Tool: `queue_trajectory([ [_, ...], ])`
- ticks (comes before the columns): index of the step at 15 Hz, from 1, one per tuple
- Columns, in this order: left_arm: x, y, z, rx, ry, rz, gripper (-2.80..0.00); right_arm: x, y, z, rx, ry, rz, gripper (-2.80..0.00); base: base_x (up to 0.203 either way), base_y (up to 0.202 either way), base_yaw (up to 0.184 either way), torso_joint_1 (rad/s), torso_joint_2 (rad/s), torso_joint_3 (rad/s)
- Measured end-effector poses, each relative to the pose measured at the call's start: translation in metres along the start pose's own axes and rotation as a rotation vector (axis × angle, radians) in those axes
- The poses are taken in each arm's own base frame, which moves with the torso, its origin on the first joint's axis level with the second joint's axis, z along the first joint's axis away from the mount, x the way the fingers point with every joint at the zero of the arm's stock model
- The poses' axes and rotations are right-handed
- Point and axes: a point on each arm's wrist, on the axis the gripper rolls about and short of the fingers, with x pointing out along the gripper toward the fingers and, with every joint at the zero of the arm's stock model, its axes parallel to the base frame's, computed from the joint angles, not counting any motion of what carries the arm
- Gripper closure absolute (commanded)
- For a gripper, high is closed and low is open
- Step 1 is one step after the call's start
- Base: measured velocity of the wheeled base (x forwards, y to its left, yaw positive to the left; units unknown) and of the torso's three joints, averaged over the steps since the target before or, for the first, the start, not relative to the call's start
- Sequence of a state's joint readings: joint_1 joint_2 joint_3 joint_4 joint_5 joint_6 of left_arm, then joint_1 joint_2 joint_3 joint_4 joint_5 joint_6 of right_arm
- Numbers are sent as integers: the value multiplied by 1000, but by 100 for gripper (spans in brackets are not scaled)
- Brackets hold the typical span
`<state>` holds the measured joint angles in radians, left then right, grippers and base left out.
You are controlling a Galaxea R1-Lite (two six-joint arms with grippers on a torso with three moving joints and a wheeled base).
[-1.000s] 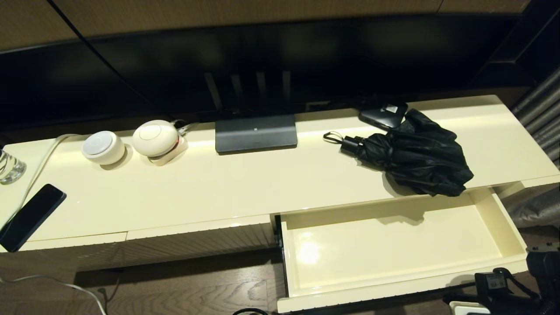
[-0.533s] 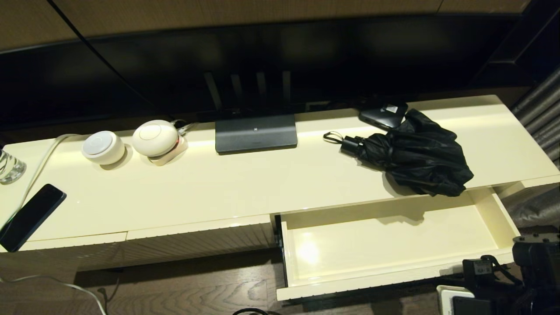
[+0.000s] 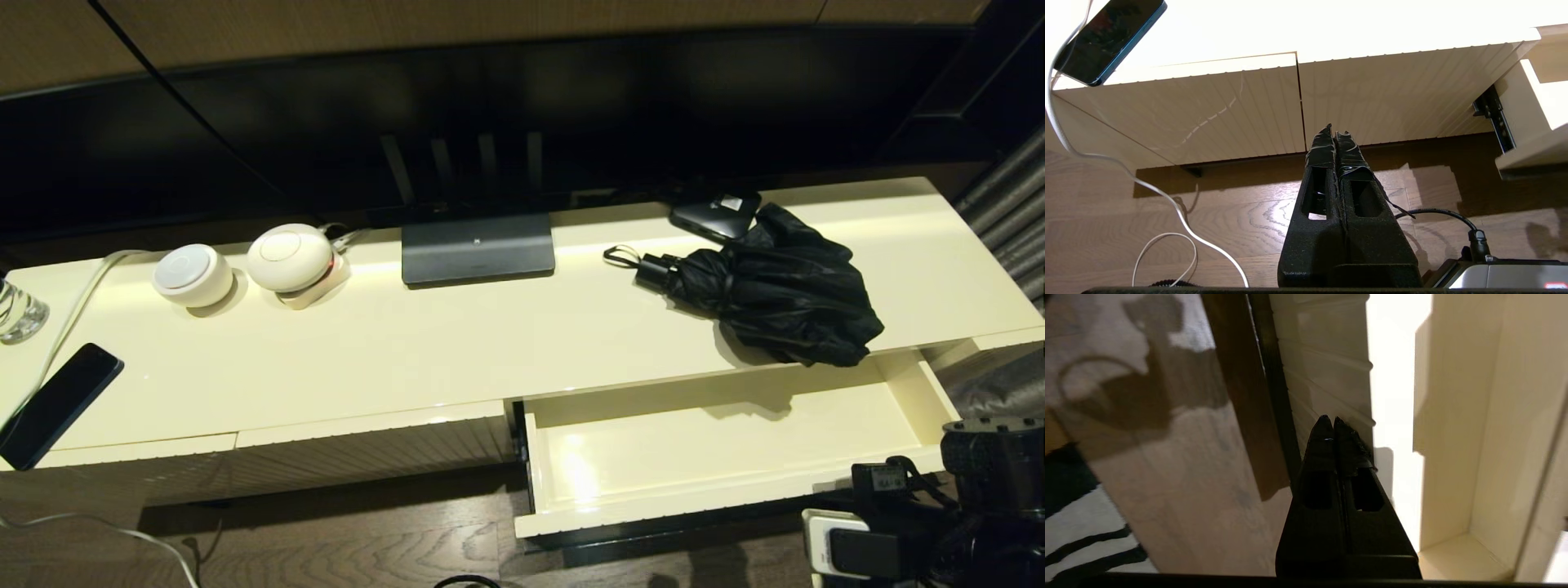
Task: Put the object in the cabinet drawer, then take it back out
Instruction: Close the drawer
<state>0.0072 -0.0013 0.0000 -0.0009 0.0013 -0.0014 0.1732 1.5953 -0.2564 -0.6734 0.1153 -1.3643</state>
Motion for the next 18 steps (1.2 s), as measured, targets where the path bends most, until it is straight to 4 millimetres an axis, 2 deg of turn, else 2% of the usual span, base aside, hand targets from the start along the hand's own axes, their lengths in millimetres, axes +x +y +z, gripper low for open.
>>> queue_trajectory([
  [7, 0, 0, 0, 0, 0, 0, 0, 7, -21, 1, -2, 63, -79, 0, 0, 0, 0, 0, 0, 0],
  [18, 0, 0, 0, 0, 0, 0, 0, 35, -52, -3, 21, 123, -143, 0, 0, 0, 0, 0, 0, 0],
])
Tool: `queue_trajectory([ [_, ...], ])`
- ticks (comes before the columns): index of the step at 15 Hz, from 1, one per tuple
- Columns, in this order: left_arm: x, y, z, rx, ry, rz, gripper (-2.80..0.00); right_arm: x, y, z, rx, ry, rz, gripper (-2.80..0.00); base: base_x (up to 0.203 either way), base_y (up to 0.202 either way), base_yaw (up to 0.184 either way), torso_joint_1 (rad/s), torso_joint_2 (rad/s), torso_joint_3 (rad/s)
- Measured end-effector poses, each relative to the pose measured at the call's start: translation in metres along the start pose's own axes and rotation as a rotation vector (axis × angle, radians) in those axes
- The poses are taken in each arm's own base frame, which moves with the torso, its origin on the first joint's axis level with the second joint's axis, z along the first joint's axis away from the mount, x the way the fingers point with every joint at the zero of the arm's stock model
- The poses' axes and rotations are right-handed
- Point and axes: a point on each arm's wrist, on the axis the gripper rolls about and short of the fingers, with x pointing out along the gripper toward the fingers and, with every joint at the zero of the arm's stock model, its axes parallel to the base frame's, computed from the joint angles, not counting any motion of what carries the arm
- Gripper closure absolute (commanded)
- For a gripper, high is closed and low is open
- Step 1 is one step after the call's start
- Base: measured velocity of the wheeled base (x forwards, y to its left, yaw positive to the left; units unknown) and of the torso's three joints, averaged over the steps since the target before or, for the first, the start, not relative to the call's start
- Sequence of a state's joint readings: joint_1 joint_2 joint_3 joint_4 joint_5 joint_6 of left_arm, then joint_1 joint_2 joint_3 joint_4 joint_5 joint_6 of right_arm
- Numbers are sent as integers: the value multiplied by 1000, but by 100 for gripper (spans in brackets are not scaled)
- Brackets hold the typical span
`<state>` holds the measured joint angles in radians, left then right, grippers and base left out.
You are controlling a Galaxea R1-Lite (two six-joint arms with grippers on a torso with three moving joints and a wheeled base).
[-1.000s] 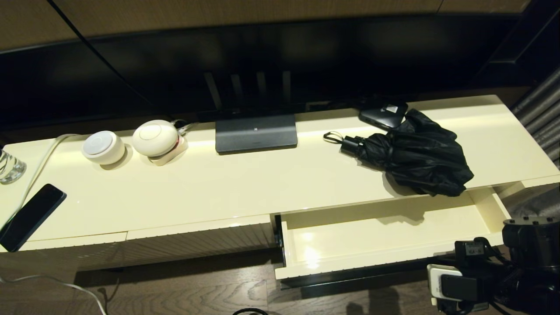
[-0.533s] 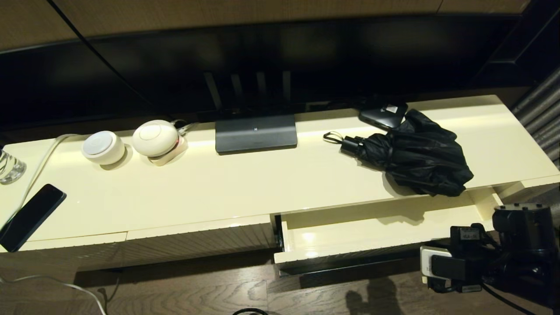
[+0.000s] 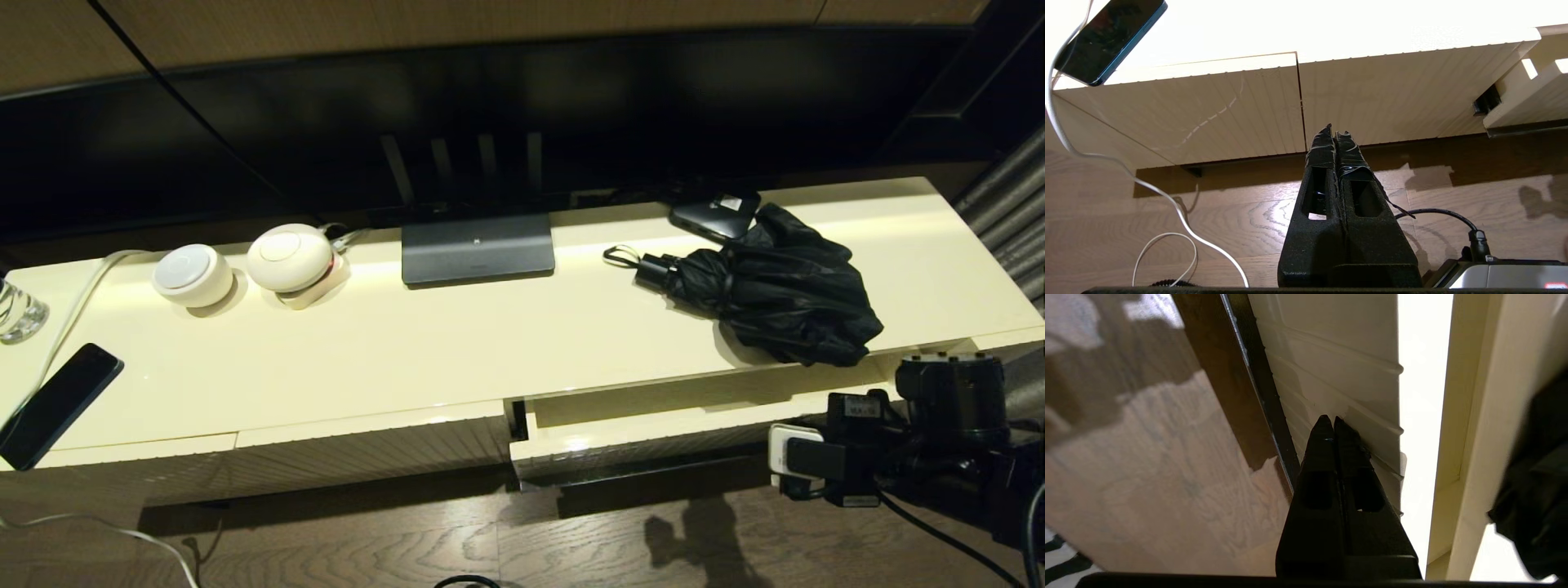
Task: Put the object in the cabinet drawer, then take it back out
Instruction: Close the drawer
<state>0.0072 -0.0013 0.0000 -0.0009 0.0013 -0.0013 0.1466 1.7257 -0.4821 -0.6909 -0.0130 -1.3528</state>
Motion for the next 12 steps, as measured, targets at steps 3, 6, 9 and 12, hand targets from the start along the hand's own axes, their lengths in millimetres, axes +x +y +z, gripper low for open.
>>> queue_trajectory([
  [3, 0, 0, 0, 0, 0, 0, 0, 7, -6, 1, 1, 0, -13, 0, 0, 0, 0, 0, 0, 0],
  [6, 0, 0, 0, 0, 0, 0, 0, 13, -10, 2, 1, -1, -22, 0, 0, 0, 0, 0, 0, 0],
  [9, 0, 0, 0, 0, 0, 0, 0, 18, -16, 3, 0, -4, -34, 0, 0, 0, 0, 0, 0, 0],
  [12, 0, 0, 0, 0, 0, 0, 0, 23, -20, 4, 0, -6, -42, 0, 0, 0, 0, 0, 0, 0],
])
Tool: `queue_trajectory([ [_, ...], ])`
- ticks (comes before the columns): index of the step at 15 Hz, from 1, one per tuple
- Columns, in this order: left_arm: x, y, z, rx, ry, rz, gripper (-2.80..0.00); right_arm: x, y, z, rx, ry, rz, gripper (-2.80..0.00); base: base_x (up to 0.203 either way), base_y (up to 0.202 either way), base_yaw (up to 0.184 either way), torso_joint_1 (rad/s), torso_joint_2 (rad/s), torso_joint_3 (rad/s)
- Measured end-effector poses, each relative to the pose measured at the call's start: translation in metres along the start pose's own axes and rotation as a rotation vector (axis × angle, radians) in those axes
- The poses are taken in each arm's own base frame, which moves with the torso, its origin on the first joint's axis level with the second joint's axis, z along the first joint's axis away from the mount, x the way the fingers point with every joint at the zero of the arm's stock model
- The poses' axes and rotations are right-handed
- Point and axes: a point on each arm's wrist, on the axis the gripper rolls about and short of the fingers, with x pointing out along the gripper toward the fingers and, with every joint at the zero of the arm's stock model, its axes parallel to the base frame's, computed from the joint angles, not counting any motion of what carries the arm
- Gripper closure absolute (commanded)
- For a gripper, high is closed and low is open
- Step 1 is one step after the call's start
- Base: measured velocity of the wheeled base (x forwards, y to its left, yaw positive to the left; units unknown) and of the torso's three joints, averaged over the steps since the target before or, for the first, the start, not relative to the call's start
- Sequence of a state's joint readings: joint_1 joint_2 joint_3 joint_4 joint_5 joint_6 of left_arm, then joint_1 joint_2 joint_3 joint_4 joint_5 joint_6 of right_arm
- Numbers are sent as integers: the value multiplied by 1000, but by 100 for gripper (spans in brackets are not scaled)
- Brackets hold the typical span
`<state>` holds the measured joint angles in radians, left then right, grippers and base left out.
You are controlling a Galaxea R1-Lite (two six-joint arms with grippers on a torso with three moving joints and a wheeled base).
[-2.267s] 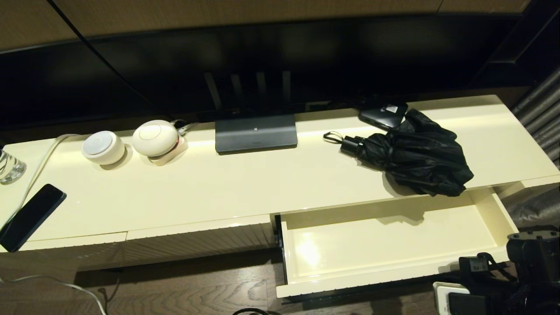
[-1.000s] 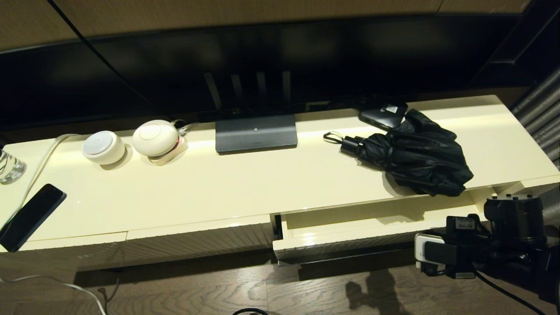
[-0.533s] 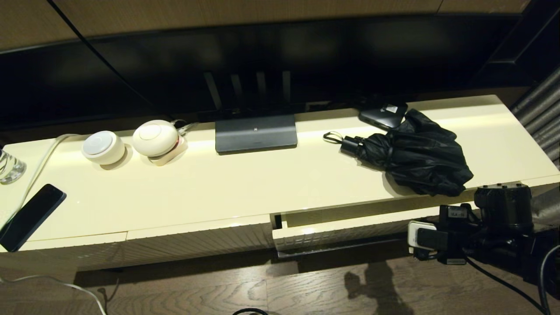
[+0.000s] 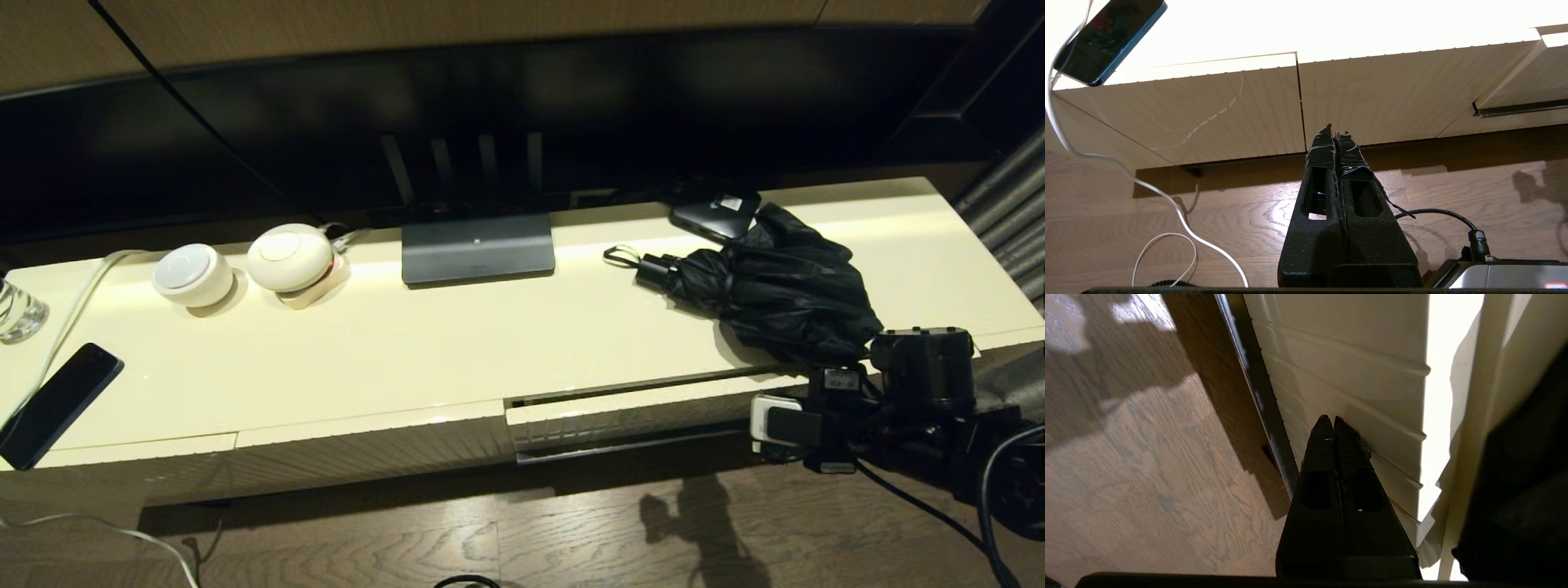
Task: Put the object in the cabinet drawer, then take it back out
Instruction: Close the drawer
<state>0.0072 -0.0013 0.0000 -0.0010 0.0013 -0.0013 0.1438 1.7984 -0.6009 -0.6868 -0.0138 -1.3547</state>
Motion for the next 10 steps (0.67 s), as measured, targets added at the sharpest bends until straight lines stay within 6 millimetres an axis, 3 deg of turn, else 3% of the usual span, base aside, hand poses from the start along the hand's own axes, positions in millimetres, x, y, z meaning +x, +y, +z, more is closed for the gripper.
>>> queue_trajectory([
  [10, 0, 0, 0, 0, 0, 0, 0, 2, -2, 1, 1, -1, -6, 0, 0, 0, 0, 0, 0, 0],
])
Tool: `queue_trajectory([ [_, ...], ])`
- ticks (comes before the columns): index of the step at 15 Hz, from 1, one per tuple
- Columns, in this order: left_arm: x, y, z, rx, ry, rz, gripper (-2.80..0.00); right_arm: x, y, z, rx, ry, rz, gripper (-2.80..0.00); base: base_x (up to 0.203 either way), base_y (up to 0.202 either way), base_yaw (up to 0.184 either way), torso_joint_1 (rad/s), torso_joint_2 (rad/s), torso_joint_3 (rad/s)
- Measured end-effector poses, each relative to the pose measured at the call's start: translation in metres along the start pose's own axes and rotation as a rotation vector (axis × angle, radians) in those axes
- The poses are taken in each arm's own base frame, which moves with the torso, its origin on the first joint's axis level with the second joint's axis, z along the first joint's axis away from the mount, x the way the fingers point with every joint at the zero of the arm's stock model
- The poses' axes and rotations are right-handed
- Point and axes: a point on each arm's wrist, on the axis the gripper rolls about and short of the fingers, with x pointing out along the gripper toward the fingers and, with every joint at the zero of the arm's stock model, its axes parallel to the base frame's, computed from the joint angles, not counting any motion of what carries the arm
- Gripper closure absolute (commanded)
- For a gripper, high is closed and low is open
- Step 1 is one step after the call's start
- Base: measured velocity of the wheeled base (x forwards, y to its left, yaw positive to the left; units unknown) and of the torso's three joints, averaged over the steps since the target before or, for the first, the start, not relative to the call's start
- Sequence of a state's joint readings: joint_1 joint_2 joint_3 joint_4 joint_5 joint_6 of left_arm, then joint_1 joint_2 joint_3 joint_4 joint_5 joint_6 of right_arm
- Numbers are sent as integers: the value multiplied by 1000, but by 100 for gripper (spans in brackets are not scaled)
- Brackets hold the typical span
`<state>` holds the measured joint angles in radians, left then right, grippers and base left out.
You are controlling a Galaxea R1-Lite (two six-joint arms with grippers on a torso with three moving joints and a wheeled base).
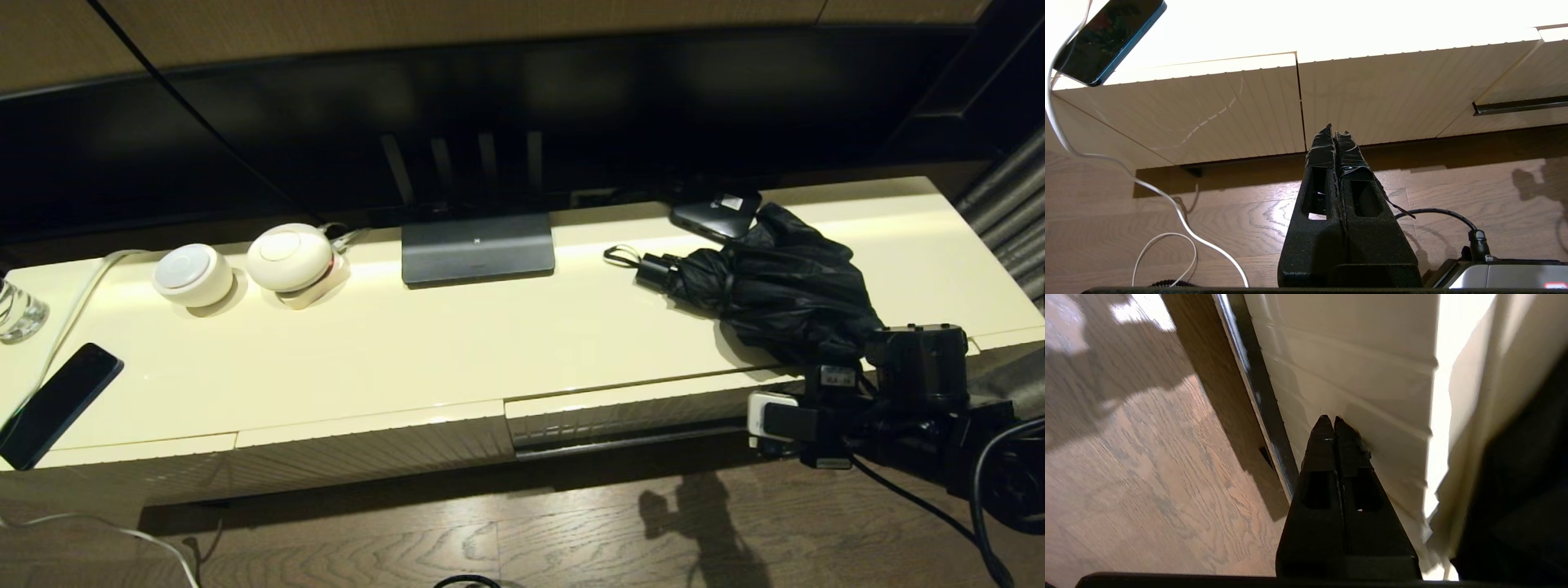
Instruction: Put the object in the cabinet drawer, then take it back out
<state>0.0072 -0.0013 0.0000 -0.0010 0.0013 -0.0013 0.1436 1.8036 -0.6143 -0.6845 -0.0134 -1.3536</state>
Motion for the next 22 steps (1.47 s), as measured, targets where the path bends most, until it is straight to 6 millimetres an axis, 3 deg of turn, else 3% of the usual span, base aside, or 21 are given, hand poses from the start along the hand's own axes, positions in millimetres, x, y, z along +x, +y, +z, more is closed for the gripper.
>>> queue_trajectory([
  [3, 0, 0, 0, 0, 0, 0, 0, -17, 4, -1, 1, 2, 17, 0, 0, 0, 0, 0, 0, 0],
  [9, 0, 0, 0, 0, 0, 0, 0, -75, 26, -5, 1, 12, 116, 0, 0, 0, 0, 0, 0, 0],
  [11, 0, 0, 0, 0, 0, 0, 0, -107, 30, -7, 22, 9, 101, 0, 0, 0, 0, 0, 0, 0],
  [15, 0, 0, 0, 0, 0, 0, 0, -190, 44, -16, 168, 17, -37, 0, 0, 0, 0, 0, 0, 0],
  [19, 0, 0, 0, 0, 1, 0, 0, -265, 84, -24, 398, 33, -187, 0, 0, 0, 0, 0, 0, 0],
  [22, 0, 0, 0, 0, 0, 0, 0, -297, 121, -28, 681, 16, -226, 0, 0, 0, 0, 0, 0, 0],
])
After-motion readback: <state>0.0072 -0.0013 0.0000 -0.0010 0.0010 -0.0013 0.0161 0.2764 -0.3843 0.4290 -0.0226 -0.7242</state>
